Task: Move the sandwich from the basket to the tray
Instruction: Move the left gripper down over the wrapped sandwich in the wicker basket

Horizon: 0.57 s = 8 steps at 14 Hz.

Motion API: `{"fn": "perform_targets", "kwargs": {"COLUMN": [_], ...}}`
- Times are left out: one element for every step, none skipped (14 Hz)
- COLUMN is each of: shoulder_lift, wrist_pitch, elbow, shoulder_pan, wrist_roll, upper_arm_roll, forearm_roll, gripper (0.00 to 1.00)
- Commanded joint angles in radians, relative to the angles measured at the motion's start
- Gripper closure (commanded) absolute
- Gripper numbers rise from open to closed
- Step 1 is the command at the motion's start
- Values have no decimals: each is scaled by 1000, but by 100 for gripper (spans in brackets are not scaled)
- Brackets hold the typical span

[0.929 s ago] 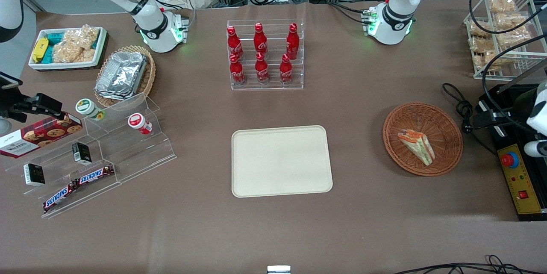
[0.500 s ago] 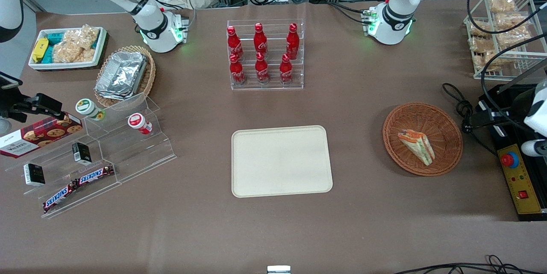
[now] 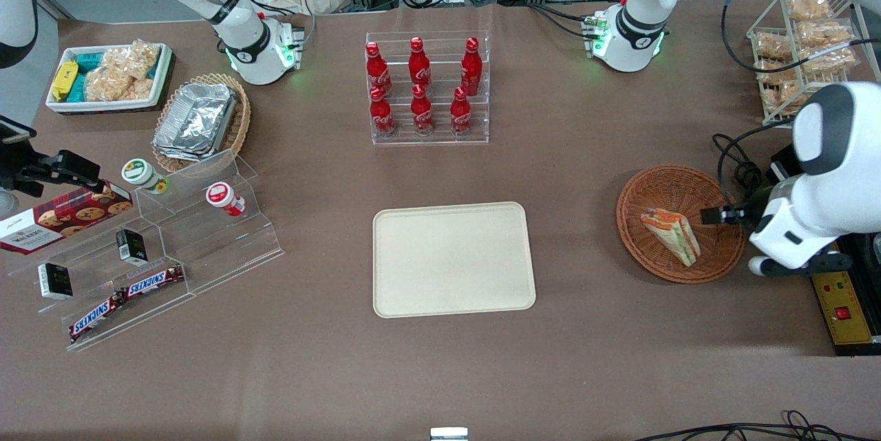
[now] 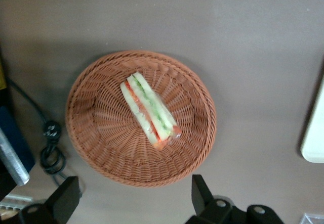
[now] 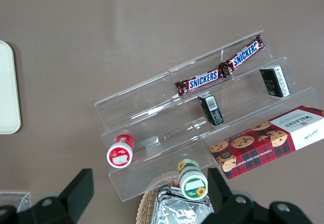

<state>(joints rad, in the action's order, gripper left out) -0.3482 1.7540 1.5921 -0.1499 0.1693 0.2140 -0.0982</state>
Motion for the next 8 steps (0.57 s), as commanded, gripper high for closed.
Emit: {"fn": "perform_targets", "kwargs": {"shoulder_lift": [11,6,6,2,-11,-18,-26,-28], "wrist_pitch": [76,78,103,158,207,266,312,343], "elbow": [89,110,144,167,208,241,271,296], "shoulder_pan": [-11,-11,-13,-13,-14,-14,-17,-32], "wrist_roll": [22,21,22,38,97,140,154,157], "upper_arm_roll": [5,4,2,2,2,2,1,1], "forearm_roll": [17,14,14,12,3,-3,-5,-5], "gripper": [1,1,1,1,1,1,1,1]}}
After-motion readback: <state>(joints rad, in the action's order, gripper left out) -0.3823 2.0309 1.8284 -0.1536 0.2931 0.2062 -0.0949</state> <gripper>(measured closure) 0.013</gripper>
